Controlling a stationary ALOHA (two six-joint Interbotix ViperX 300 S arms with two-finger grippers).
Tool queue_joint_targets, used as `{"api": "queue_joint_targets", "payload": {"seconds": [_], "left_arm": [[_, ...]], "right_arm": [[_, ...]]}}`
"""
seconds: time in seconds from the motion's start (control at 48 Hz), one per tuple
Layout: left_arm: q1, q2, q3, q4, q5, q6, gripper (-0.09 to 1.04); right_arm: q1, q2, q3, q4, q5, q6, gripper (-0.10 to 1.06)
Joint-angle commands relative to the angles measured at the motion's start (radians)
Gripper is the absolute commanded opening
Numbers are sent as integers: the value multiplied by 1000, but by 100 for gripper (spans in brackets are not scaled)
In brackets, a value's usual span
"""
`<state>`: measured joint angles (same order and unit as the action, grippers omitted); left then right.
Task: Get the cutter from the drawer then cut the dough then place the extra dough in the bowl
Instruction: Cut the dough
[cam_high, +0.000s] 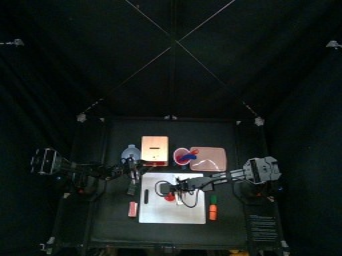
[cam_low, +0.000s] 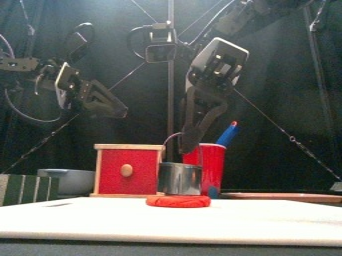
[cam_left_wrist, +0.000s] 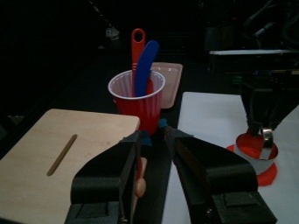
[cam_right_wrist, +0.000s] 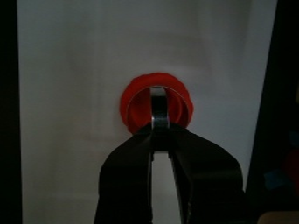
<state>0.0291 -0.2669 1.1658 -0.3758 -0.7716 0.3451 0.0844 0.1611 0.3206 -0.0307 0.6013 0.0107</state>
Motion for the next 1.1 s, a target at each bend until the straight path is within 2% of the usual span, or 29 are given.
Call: {"api": "queue_joint_targets", "payload": {"seconds": [0.021, 0.521, 0.667, 0.875, 1.104], "left_arm": [[0, 0, -11, -2, -6, -2, 71], [-2, 0, -5, -5, -8, -3, 71], [0, 0, -6, -5, -8, -2, 71], [0, 0, -8, -14, -8, -2, 72], [-35, 0, -14, -32, -18, -8, 73]], "right_arm": [[-5, -15, -21, 2, 0, -2, 45], [-5, 20, -29, 6, -12, 18, 48], [-5, 14, -28, 3, -43, 17, 57], [-6, -17, -11, -12, -80, 15, 79], [3, -92, 71, -41, -181, -2, 82]]}}
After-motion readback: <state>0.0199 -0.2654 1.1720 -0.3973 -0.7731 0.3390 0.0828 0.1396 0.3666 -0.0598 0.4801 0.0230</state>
